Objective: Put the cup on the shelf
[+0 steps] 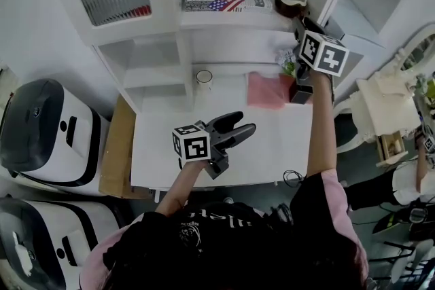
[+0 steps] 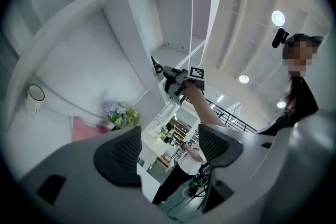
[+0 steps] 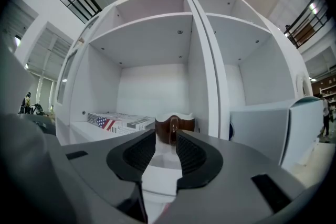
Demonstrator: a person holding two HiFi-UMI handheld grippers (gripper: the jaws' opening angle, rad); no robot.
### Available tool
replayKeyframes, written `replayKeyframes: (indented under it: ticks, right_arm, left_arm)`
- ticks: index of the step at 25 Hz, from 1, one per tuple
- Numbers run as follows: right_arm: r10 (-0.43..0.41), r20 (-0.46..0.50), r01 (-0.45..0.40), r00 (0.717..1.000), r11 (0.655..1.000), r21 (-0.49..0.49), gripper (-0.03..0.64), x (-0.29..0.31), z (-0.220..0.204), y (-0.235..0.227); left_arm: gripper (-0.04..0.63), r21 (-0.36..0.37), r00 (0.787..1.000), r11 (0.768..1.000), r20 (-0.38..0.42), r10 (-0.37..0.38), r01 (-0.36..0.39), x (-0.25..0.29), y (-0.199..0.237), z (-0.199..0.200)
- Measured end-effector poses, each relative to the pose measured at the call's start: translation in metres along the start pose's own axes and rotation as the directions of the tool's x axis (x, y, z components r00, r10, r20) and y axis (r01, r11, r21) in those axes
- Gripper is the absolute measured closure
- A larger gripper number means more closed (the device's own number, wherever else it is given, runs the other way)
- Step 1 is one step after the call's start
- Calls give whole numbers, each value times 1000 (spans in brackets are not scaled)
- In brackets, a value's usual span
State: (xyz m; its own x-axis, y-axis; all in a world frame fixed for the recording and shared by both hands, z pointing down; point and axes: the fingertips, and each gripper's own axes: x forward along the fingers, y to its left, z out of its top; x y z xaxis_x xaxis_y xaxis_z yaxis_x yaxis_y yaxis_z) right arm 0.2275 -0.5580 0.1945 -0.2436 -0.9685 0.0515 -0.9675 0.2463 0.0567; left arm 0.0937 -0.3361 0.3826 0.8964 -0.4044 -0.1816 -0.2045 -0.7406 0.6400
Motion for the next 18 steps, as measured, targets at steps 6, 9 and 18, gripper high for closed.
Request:
replayKeyframes:
  ticks: [6, 9, 18]
  right_arm:
    - [55, 50, -56, 997, 998, 25, 495, -43, -8, 23]
    - [86, 49, -88, 995, 995, 40, 497, -69, -25, 37]
    - [139, -5, -137, 990, 981, 135, 497, -132, -95, 96]
  left_arm:
    - [247, 29, 1000, 1000, -15, 0, 0, -8, -3, -5]
    - [247, 40, 1000, 999, -21, -9, 10, -11, -8, -8]
    - [267, 31, 999, 999, -30, -27, 28, -31, -15, -16]
